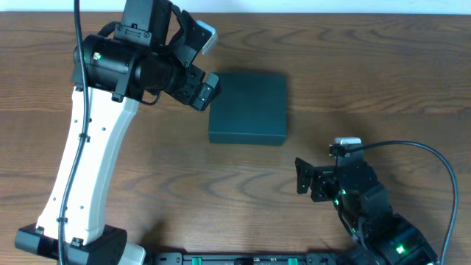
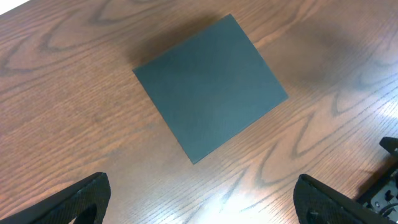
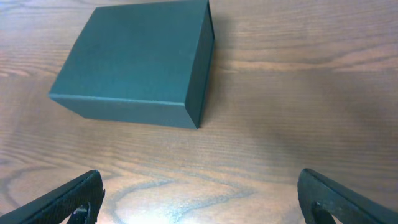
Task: Pack container
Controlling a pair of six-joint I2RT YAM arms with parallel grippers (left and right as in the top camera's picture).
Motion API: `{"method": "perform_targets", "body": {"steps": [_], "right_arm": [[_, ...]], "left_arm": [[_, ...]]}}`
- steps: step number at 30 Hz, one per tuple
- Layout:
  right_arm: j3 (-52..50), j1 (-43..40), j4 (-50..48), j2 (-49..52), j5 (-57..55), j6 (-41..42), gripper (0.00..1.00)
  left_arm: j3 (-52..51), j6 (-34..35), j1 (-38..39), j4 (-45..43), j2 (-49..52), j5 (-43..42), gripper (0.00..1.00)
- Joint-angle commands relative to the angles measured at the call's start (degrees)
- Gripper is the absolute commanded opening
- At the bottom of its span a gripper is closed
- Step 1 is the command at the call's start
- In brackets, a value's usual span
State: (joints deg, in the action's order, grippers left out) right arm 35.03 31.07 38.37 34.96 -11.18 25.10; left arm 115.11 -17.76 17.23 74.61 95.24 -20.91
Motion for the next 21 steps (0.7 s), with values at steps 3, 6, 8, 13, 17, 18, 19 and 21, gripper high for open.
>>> {"method": "perform_targets", "body": {"steps": [3,6,8,13,17,18,19,21], "right_arm": [[0.1,-0.5,1.0,-0.2,-0.6,-0.5,0.99],[0.1,-0.5,1.4,-0.2,-0.6,-0.5,0.99],[0.1,-0.5,1.5,-0.2,-0.6,-0.5,0.99],[0.1,-0.5,1.5,-0.2,-0.6,-0.5,0.99],[0.1,-0.5,1.5,-0.2,-0.6,-0.5,0.99],[0.1,-0.5,1.5,-0.2,-0.6,-0.5,0.99],[0.1,-0.5,1.5,-0.2,-0.6,-0.5,0.99],[0.1,-0.5,1.5,-0.2,-0.6,-0.5,0.99]], "left_arm": [[0.3,0.6,-0.4,0.2,-0.4,0.5,0.95],[0.3,0.6,-0.4,0.2,-0.4,0.5,0.95],[0.3,0.6,-0.4,0.2,-0.4,0.5,0.95],[0.3,0.6,-0.4,0.2,-0.4,0.5,0.95],[0.3,0.6,-0.4,-0.3,-0.5,5.2,0.95],[0.3,0.6,-0.4,-0.3,-0.7,7.8,0.95],[0.3,0.6,-0.4,0.0,-1.0,10.4,0.95],[0.3,0.6,-0.4,0.1,-2.1,16.0,0.95]]}}
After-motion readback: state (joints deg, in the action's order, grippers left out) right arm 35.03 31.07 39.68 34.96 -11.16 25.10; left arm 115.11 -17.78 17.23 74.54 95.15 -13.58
